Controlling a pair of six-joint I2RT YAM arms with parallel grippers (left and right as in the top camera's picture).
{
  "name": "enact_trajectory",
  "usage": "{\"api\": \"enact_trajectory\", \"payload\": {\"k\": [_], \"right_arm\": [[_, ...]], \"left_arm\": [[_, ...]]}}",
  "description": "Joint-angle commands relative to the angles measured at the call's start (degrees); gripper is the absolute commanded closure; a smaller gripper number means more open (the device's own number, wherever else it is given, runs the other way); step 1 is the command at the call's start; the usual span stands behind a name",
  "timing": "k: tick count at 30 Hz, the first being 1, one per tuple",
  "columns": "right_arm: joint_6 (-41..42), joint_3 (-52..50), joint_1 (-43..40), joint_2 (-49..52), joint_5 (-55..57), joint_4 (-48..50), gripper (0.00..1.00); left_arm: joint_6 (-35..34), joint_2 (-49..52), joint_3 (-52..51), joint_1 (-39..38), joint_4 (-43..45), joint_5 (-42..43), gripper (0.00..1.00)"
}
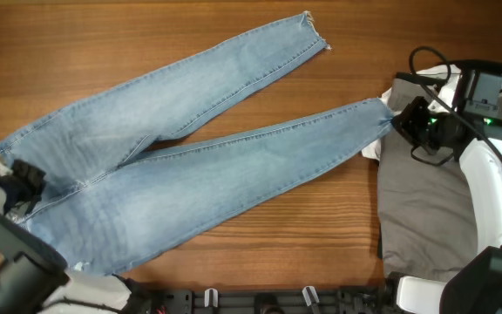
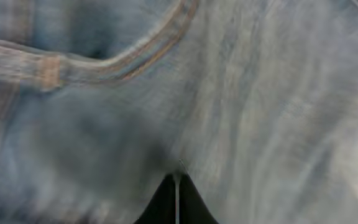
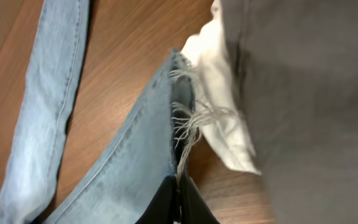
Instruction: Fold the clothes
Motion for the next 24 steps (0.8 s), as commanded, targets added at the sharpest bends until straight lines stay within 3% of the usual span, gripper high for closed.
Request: {"api": "enact_trajectory", "payload": {"k": [1, 8, 13, 17, 22, 24], "right_arm": [[-1.2, 0.4, 1.6, -0.1, -3.4, -0.5, 0.95], [-1.0, 0.3, 3.2, -0.1, -3.3, 3.5, 0.94], [-1.0, 0.3, 5.9, -0.1, -3.3, 4.2, 0.91], [-1.0, 0.3, 8.2, -0.1, -3.2, 5.2, 0.91], [-0.6, 0.3, 8.5, -0.1, 0.5, 5.3, 0.92], [1.8, 0.3, 8.5, -0.1, 2.1, 4.8, 0.92]], "left_arm": [[1.4, 7.1, -0.7, -3.7, 5.3, -2.2, 0.96], [0.7, 20.3, 0.3, -12.9, 23.4, -3.2, 0.96], [0.9, 30.2, 10.2, -21.4, 23.4, -4.9, 0.96], [1.6, 29.2, 23.4, -24.0, 9.4, -4.8, 0.95], [1.4, 23.2, 42.8, -20.5, -24.7, -5.2, 0.83], [-0.6, 19.7, 44.5, -17.5, -31.7, -5.2, 0.82]]}}
